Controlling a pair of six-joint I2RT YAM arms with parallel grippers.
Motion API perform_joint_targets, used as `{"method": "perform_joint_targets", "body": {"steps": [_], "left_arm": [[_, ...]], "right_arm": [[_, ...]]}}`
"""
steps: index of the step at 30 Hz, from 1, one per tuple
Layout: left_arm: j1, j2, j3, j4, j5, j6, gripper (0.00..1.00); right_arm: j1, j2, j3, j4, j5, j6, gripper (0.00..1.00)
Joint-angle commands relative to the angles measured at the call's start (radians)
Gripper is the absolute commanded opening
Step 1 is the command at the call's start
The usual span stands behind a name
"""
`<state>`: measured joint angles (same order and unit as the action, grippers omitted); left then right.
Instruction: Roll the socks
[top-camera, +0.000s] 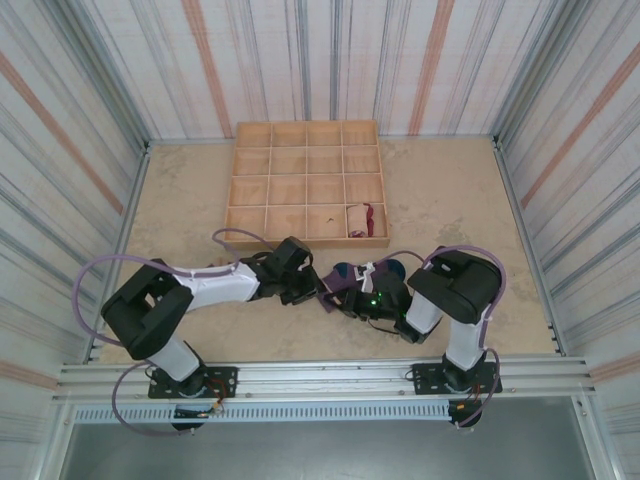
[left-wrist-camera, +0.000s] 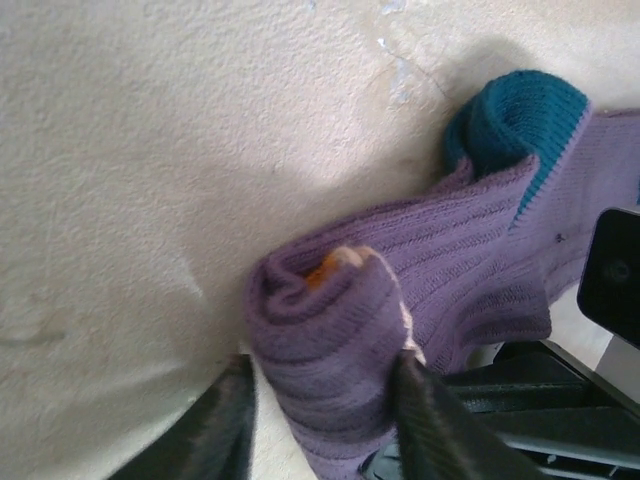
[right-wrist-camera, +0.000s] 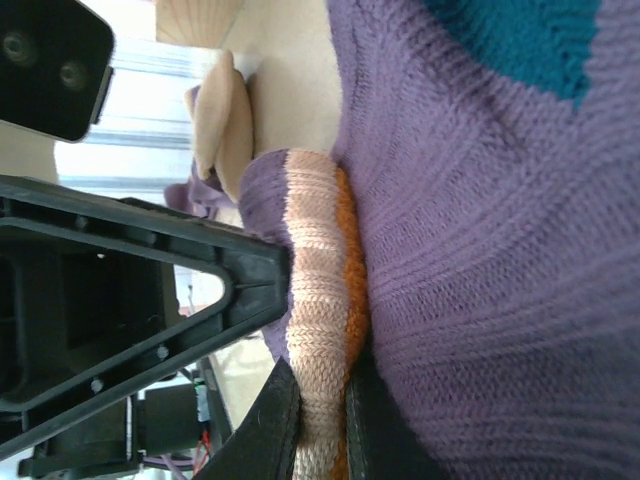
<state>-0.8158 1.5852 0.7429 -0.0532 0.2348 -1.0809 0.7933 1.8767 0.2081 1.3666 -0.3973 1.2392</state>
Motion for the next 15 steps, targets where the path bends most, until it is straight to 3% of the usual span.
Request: {"method": "perform_joint_targets", "body": {"steps": [1, 5, 9, 15], "left_arm": [[-0.006, 0.016, 0.023, -0.047, -0.035, -0.004, 0.30], [0.009, 0.023, 0.046, -0.120, -0.037, 0.015, 0.12], [0.033, 0.023, 0.077, -0.198, -0.021, 0.056, 0.00], [0.042, 0.013, 0.142, -0.346, -0.033, 0.124, 0.00]], "right_arm": [[-0.008, 0.089, -0.036, -0.098, 0.024, 0.038, 0.00], [-0.008, 0.084, -0.044, -0.092, 0.035, 0.034, 0.01], [-0.008, 0.030, -0.036, -0.183, 0.050, 0.005, 0.17], [0.019, -0.162, 0.049, -0.552, 0.090, -0.131, 0.31]]}}
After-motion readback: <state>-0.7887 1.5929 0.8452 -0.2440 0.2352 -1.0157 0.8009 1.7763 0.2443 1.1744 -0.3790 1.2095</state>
